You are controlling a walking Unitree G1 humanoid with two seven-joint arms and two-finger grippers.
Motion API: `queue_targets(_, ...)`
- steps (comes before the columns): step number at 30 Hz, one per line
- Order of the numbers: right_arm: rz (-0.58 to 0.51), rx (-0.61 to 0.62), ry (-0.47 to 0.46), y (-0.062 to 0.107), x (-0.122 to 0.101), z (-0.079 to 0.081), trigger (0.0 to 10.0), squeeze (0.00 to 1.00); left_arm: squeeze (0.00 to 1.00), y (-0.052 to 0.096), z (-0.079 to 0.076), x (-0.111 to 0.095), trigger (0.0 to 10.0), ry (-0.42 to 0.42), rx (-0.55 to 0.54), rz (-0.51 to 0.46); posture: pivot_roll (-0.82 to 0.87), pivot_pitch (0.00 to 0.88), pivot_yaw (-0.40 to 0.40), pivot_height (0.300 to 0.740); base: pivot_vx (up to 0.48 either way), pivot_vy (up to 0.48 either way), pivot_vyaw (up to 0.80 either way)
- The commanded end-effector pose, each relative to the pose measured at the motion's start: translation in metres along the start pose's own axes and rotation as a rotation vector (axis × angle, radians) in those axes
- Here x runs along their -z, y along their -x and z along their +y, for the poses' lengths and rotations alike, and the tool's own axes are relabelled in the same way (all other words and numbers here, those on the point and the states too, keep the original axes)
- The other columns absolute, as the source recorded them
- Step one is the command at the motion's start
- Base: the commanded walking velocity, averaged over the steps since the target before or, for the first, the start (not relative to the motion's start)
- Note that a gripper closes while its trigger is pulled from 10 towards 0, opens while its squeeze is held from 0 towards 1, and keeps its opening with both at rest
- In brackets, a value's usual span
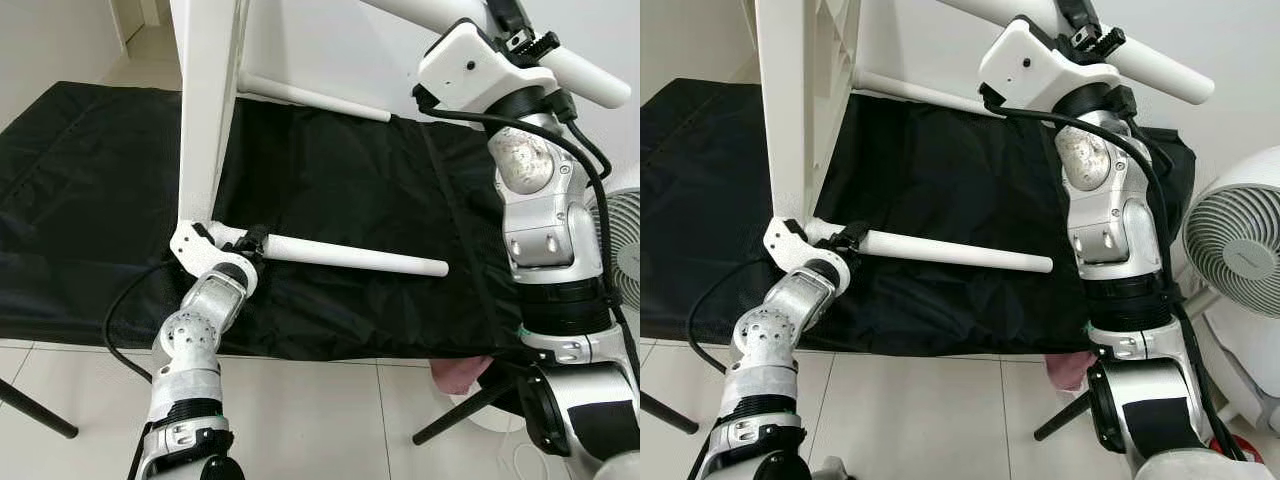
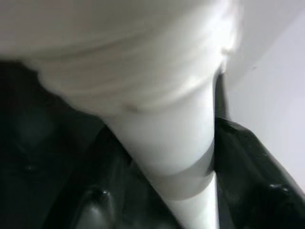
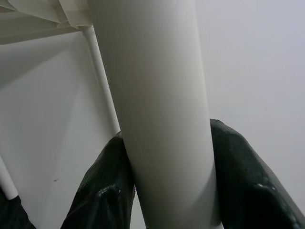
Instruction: Building children table
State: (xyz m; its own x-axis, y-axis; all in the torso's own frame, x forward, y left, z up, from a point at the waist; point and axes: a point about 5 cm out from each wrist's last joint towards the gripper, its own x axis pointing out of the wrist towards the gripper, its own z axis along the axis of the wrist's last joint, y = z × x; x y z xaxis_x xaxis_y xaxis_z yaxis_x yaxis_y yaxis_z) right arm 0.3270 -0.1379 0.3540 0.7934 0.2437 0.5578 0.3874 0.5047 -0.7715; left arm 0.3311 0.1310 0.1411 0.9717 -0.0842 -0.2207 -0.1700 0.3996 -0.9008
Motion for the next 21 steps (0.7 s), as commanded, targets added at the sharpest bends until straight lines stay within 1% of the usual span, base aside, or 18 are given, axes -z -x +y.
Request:
queue_targets(1, 0.087, 0.178, -0.123, 0.0, 0.014, -0.027, 0.0, 0.0, 0.0, -0.011, -0.077, 0.032, 0.0, 0.227, 0.156, 0.037, -0.03, 0.022, -0.006, 0.74, 0.0, 0.0, 0.0)
queue_targets(2, 0.088, 0.178, -0.121, 0.0, 0.015, -0.027, 0.0, 0.0, 0.0, -0.012, -0.079, 0.032, 0.0, 0.249, 0.164, 0.033, -0.03, 0.022, -0.006, 0.74, 0.0, 0.0, 0.0)
queue_targets(6, 0.088, 0.177, -0.12, 0.001, 0.015, -0.027, 0.0, 0.0, 0.0, -0.012, -0.08, 0.031, 0.0, 0.262, 0.168, 0.031, -0.03, 0.022, -0.006, 0.74, 0.0, 0.0, 0.0)
queue_targets(7, 0.089, 0.176, -0.12, 0.001, 0.015, -0.026, 0.0, 0.0, 0.0, -0.012, -0.088, 0.027, 0.0, 0.279, 0.203, 0.019, -0.03, 0.03, -0.006, 0.74, 0.0, 0.0, 0.0)
queue_targets(8, 0.092, 0.173, -0.117, 0.001, 0.016, -0.026, 0.6, 0.0, 0.0, -0.011, -0.097, 0.022, 0.0, 0.284, 0.25, -0.001, -0.03, 0.033, -0.007, 0.74, 0.0, 0.0, 0.0)
queue_targets(9, 0.094, 0.171, -0.114, 0.001, 0.016, -0.026, 0.6, 0.0, 0.0, -0.01, -0.103, 0.019, 0.0, 0.287, 0.283, -0.016, -0.03, 0.034, -0.007, 0.74, 0.0, 0.0, 0.0)
queue_targets(10, 0.095, 0.17, -0.112, 0.001, 0.016, -0.025, 9.2, 0.0, 0.0, -0.009, -0.106, 0.017, 0.0, 0.286, 0.306, -0.026, -0.03, 0.035, -0.008, 0.74, 0.0, 0.0, 0.0)
queue_targets(11, 0.095, 0.169, -0.109, 0.001, 0.016, -0.025, 10.0, 0.0, 0.0, -0.008, -0.107, 0.015, 0.0, 0.284, 0.324, -0.036, -0.03, 0.035, -0.009, 0.74, 0.0, 0.0, 0.0)
queue_targets(14, 0.095, 0.168, -0.108, 0.001, 0.016, -0.026, 10.0, 0.0, 0.0, -0.007, -0.107, 0.014, 0.0, 0.297, 0.334, -0.043, -0.03, 0.039, -0.01, 0.74, 0.0, 0.0, 0.0)
queue_targets(16, 0.092, 0.171, -0.105, 0.0, 0.016, -0.027, 10.0, 0.0, 0.0, -0.001, -0.114, 0.001, 0.0, 0.244, 0.4, -0.112, -0.03, 0.044, -0.015, 0.74, 0.0, 0.0, 0.0)
queue_targets(17, 0.087, 0.176, -0.101, 0.0, 0.016, -0.029, 10.0, 0.0, 0.0, 0.005, -0.12, -0.009, 0.0, 0.201, 0.445, -0.16, -0.03, 0.047, -0.017, 0.74, 0.0, 0.0, 0.0)
queue_targets(18, 0.087, 0.176, -0.101, 0.0, 0.016, -0.029, 10.0, 0.0, 0.0, 0.005, -0.12, -0.009, 0.0, 0.201, 0.445, -0.16, -0.03, 0.047, -0.017, 0.74, 0.0, 0.0, 0.0)
queue_targets(21, 0.078, 0.183, -0.105, -0.001, 0.015, -0.031, 10.0, 0.0, 0.0, 0.01, -0.127, -0.024, 0.0, 0.136, 0.477, -0.224, -0.02, 0.05, -0.018, 0.74, 0.0, 0.0, 0.0)
